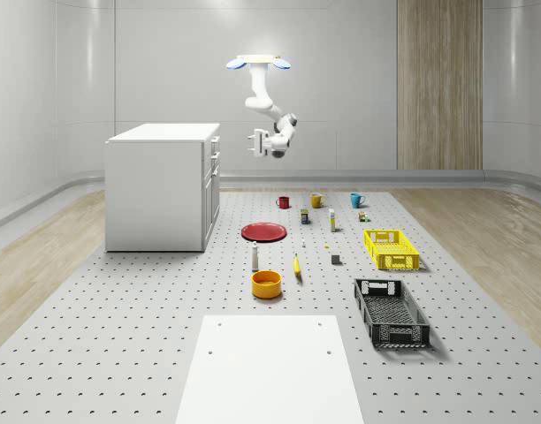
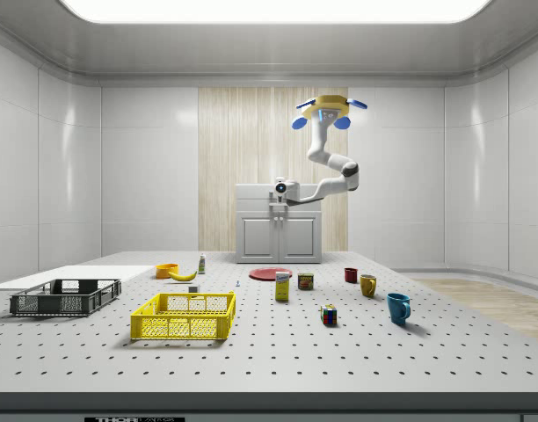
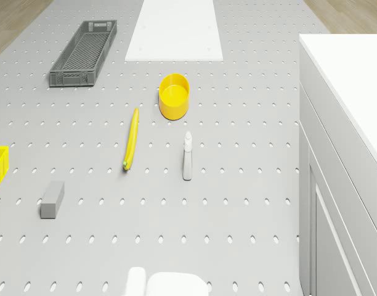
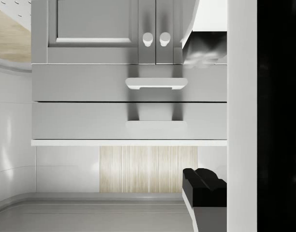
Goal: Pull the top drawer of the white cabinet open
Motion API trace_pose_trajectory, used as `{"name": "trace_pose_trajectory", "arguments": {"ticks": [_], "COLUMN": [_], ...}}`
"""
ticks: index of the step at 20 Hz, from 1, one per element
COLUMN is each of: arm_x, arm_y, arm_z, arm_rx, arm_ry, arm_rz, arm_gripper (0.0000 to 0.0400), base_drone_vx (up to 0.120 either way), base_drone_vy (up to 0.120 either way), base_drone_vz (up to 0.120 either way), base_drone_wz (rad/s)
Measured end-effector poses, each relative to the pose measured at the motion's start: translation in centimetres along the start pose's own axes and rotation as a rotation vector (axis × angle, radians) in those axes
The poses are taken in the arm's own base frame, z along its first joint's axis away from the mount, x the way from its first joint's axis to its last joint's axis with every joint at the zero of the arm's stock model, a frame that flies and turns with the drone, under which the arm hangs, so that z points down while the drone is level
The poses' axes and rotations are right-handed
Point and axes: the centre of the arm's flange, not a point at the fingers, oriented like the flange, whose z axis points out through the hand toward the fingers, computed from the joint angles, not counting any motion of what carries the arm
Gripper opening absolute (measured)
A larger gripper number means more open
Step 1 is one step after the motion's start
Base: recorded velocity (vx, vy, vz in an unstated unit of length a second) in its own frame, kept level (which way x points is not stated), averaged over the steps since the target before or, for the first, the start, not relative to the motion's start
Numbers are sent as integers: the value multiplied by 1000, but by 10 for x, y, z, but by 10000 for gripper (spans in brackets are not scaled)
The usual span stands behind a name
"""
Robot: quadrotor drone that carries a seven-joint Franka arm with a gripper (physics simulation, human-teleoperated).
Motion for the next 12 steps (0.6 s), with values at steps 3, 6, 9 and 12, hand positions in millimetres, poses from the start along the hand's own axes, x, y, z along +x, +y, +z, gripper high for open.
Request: {"name": "trace_pose_trajectory", "arguments": {"ticks": [3,6,9,12], "arm_x": [0,0,0,0], "arm_y": [0,0,0,0], "arm_z": [16,33,48,64], "arm_rx": [0,0,0,0], "arm_ry": [0,0,0,0], "arm_rz": [0,0,0,0], "arm_gripper": [305,305,305,305], "base_drone_vx": [0,0,0,0], "base_drone_vy": [0,0,0,0], "base_drone_vz": [0,0,0,0], "base_drone_wz": [0,0,0,0]}}
